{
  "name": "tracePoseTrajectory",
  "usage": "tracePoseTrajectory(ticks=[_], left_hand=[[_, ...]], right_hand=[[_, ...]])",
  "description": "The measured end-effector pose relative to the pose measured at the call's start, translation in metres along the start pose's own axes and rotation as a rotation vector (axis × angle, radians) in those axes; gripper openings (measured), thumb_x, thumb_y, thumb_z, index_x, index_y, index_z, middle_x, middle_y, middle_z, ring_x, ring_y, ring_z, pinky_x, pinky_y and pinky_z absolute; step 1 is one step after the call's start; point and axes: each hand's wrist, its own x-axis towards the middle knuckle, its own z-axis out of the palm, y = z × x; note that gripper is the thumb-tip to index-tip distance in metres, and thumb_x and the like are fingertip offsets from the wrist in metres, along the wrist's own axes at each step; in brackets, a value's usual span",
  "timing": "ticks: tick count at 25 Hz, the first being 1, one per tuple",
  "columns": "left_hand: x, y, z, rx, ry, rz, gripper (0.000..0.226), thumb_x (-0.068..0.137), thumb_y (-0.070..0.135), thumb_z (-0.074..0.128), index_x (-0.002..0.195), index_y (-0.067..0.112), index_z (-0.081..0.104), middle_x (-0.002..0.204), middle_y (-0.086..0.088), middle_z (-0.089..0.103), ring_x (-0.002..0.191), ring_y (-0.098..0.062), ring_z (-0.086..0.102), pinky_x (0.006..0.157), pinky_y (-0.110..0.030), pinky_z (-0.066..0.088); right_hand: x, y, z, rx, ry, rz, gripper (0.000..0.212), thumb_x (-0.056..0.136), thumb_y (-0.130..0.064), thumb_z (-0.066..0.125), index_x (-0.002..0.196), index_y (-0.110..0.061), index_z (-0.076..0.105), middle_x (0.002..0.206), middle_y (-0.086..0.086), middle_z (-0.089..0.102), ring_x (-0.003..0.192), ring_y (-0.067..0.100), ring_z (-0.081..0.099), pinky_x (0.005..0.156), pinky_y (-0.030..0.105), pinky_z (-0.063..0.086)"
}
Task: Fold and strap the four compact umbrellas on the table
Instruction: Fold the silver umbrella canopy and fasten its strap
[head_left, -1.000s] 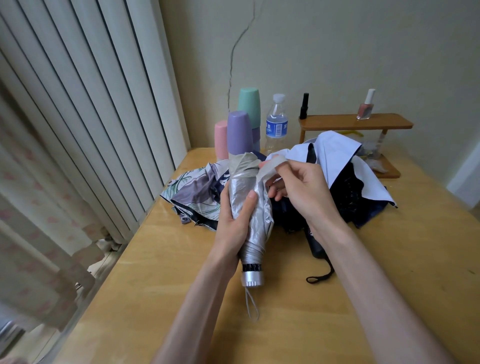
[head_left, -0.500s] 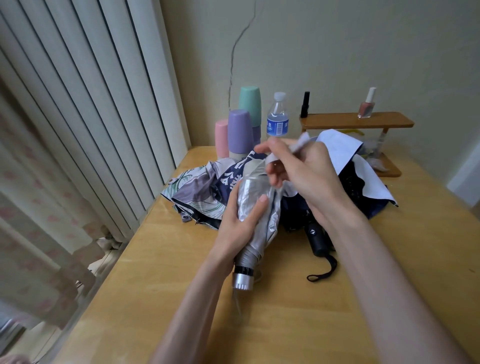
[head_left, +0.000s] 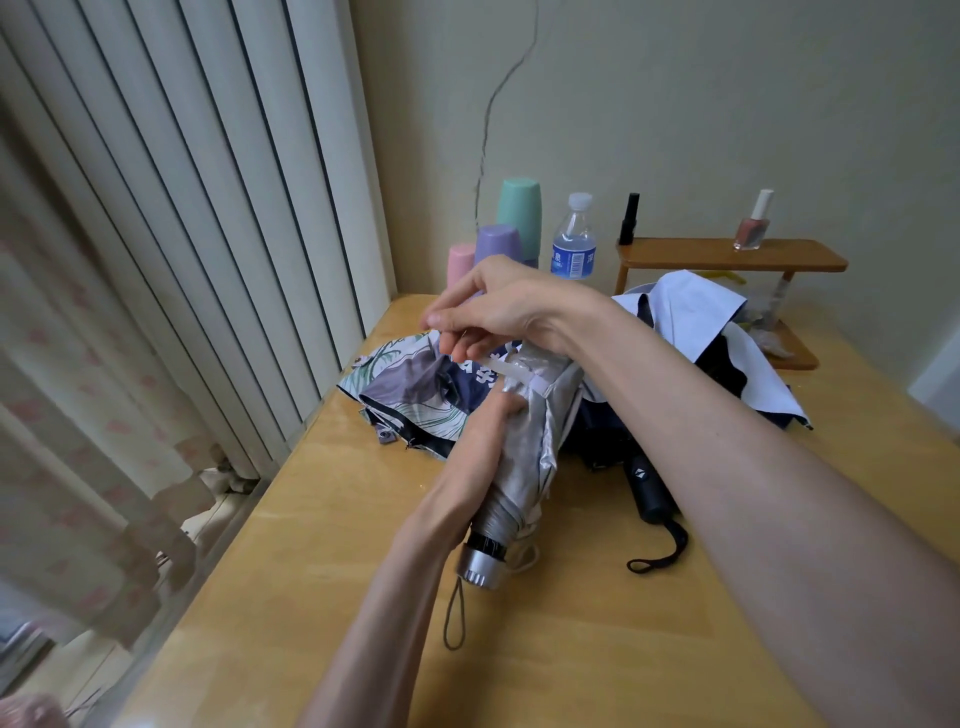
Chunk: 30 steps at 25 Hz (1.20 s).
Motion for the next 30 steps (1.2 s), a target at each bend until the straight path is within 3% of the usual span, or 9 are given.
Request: tracePoseTrajectory(ticks=[2, 5, 9, 11, 15, 20, 26, 28, 30], left_hand=[[-0.002, 0.002, 0.001, -0.010, -0.013, 0.026, 0.033, 0.096, 0.048, 0.061, 0.103, 0.017, 0.068, 0.087, -0.003, 0.070, 0.068, -0.019, 0.066, 0.065, -0.032, 0.055], [0.003, -0.008, 0.002, 0.177, 0.023, 0.195, 0.022, 0.103, 0.042, 0.067, 0.115, 0.024, 0.070, 0.094, 0.015, 0.076, 0.086, -0.005, 0.070, 0.083, -0.025, 0.052], [0.001, -0.004, 0.001, 0.081, 0.059, 0.163, 0.015, 0.105, 0.030, 0.064, 0.115, 0.023, 0.071, 0.094, 0.008, 0.079, 0.084, -0.008, 0.072, 0.075, -0.020, 0.055], [-0.001, -0.002, -0.003, 0.061, 0.074, 0.131, 0.015, 0.104, 0.031, 0.065, 0.113, 0.022, 0.072, 0.094, 0.004, 0.079, 0.084, -0.013, 0.072, 0.077, -0.024, 0.057], [0.002, -0.002, -0.009, 0.065, 0.094, 0.150, 0.023, 0.106, 0.036, 0.062, 0.125, 0.027, 0.071, 0.109, 0.008, 0.079, 0.104, -0.010, 0.073, 0.094, -0.029, 0.056], [0.001, -0.005, -0.013, 0.200, 0.083, 0.127, 0.045, 0.097, 0.057, 0.064, 0.133, 0.030, 0.063, 0.123, 0.012, 0.073, 0.118, -0.005, 0.067, 0.105, -0.032, 0.050], [-0.002, 0.000, -0.015, 0.260, 0.147, 0.110, 0.038, 0.098, 0.053, 0.068, 0.122, 0.027, 0.053, 0.116, 0.008, 0.070, 0.104, -0.003, 0.068, 0.096, -0.032, 0.053], [-0.004, 0.001, -0.013, 0.338, 0.275, 0.235, 0.043, 0.096, 0.057, 0.070, 0.123, 0.029, 0.051, 0.116, 0.011, 0.069, 0.103, -0.004, 0.069, 0.096, -0.038, 0.056], [-0.006, 0.002, -0.008, 0.537, 0.553, 0.584, 0.037, 0.096, 0.047, 0.067, 0.121, 0.022, 0.057, 0.115, 0.009, 0.066, 0.104, -0.009, 0.066, 0.090, -0.038, 0.056]], right_hand=[[0.007, 0.004, 0.003, -0.040, -0.046, 0.061, 0.025, 0.104, -0.004, 0.063, 0.125, 0.008, 0.067, 0.074, 0.010, 0.074, 0.059, 0.014, 0.070, 0.060, 0.022, 0.061], [0.003, 0.004, 0.001, -0.154, -0.141, 0.090, 0.034, 0.106, -0.009, 0.062, 0.137, 0.002, 0.059, 0.093, 0.014, 0.080, 0.077, 0.022, 0.079, 0.075, 0.029, 0.064], [-0.009, 0.006, -0.015, -0.108, 0.026, -0.175, 0.045, 0.100, -0.016, 0.072, 0.143, -0.011, 0.060, 0.114, 0.015, 0.077, 0.103, 0.027, 0.077, 0.098, 0.043, 0.060], [-0.018, 0.013, -0.034, -0.171, 0.109, -0.257, 0.047, 0.092, -0.030, 0.082, 0.137, -0.025, 0.067, 0.122, 0.004, 0.076, 0.116, 0.017, 0.071, 0.105, 0.039, 0.055], [-0.042, 0.028, -0.060, -0.502, -0.130, -0.041, 0.066, 0.074, -0.063, 0.087, 0.135, -0.056, 0.062, 0.143, -0.022, 0.057, 0.136, -0.001, 0.050, 0.110, 0.025, 0.041], [-0.041, 0.032, -0.055, -0.501, -0.084, 0.008, 0.045, 0.070, -0.065, 0.088, 0.111, -0.051, 0.076, 0.135, -0.019, 0.063, 0.126, 0.003, 0.056, 0.104, 0.027, 0.047], [-0.043, 0.040, -0.051, -0.374, 0.044, 0.059, 0.034, 0.065, -0.047, 0.099, 0.084, -0.025, 0.080, 0.078, -0.010, 0.072, 0.075, 0.005, 0.066, 0.073, 0.025, 0.050], [-0.044, 0.042, -0.053, -0.343, 0.112, 0.110, 0.039, 0.060, -0.046, 0.101, 0.083, -0.022, 0.080, 0.077, -0.006, 0.072, 0.075, 0.009, 0.066, 0.072, 0.027, 0.050], [-0.044, 0.044, -0.055, -0.275, 0.188, 0.175, 0.044, 0.058, -0.044, 0.102, 0.087, -0.019, 0.080, 0.081, -0.001, 0.074, 0.075, 0.014, 0.068, 0.069, 0.028, 0.052]])
